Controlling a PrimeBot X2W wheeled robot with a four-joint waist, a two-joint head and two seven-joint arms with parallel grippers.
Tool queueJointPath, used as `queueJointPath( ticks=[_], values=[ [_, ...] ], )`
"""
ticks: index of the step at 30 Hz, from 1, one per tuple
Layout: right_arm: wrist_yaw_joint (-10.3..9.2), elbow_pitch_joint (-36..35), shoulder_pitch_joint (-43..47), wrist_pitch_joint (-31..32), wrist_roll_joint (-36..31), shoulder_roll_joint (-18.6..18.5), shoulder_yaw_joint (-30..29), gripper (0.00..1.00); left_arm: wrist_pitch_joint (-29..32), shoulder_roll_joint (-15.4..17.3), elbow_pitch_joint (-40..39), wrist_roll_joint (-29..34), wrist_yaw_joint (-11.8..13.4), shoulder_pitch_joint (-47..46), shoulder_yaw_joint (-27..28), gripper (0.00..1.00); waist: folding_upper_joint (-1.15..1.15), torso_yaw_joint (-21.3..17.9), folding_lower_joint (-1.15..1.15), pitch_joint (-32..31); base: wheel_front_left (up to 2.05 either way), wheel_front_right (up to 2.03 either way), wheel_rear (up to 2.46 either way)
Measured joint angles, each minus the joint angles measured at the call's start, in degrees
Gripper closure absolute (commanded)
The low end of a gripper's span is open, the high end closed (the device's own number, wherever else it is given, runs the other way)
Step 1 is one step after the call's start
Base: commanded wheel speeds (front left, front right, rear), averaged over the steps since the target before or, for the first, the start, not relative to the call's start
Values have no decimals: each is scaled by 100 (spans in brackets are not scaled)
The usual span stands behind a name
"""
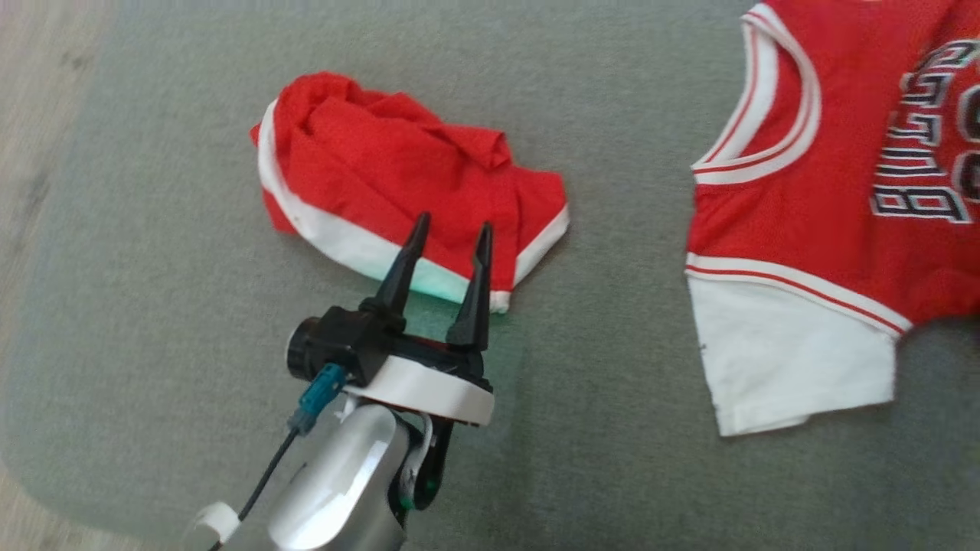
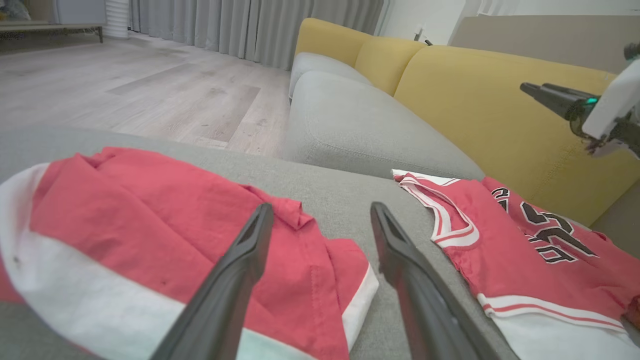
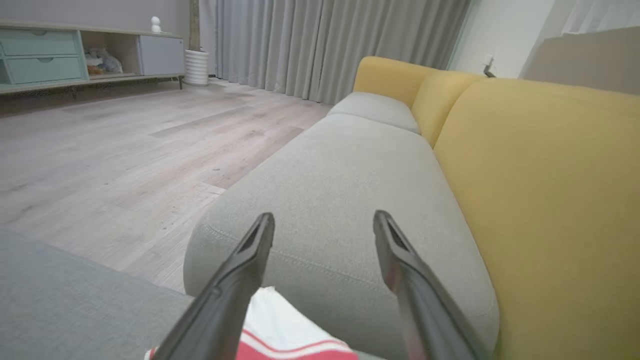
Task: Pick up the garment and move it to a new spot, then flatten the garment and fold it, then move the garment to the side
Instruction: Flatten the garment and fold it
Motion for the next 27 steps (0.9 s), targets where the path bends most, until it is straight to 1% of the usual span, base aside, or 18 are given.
queueJointPath(
  ticks=[3, 6, 7, 9, 15, 17, 18, 20, 22, 24, 27],
  values=[
    [0, -164, 503, -179, 103, 157, -186, 0, -1, 1, 16, 100, -5, 4, 123, 0, 0, -163, 0, -165, 0, 0, 0],
    [0, -676, 1156, -259, 162, 256, -433, 0, -5, -1, 11, 186, -7, 42, 255, 0, 0, -338, 0, -384, 0, 0, 0],
    [0, -1235, 1682, -264, 198, 391, -680, 0, -7, 5, 8, 236, -10, 143, 336, 0, 0, -483, 0, -542, 0, 0, 0],
    [0, -1819, 2308, -265, 203, 563, -977, 0, -7, 2, 9, 286, -52, 279, 361, 0, 0, -628, 0, -717, 0, 0, 0],
    [0, -3248, 4411, -265, 60, 1204, -1749, 0, -7, 7, 35, 379, -57, 549, 483, 0, 0, -1093, -1, -1197, 0, 0, 0],
    [0, -3675, 5010, -266, -66, 1477, -1984, 0, -7, 7, 66, 378, -58, 589, 489, 0, 0, -1237, -1, -1324, 0, 0, 0],
    [0, -4046, 5515, -265, -196, 1744, -2117, 0, -5, 8, 110, 396, -78, 648, 504, 0, 0, -1379, -2, -1421, 0, 0, 0],
    [0, -4359, 5959, -263, -298, 1993, -2176, 0, -7, 8, 154, 436, -103, 723, 519, 0, 0, -1518, 0, -1498, 0, 0, 0],
    [0, -4568, 6305, -263, -369, 2149, -2198, 0, -7, 9, 221, 447, -109, 778, 532, 0, 0, -1644, -1, -1555, 0, 0, 0],
    [0, -4712, 6533, -263, -414, 2209, -2205, 0, -7, 10, 274, 479, -155, 818, 550, 0, 0, -1759, -1, -1591, 0, 0, 0],
    [0, -4889, 6616, -261, -437, 2259, -2203, 0, -7, 9, 323, 478, -158, 827, 554, 0, 0, -1903, -1, -1576, 0, 0, 0]
  ],
)
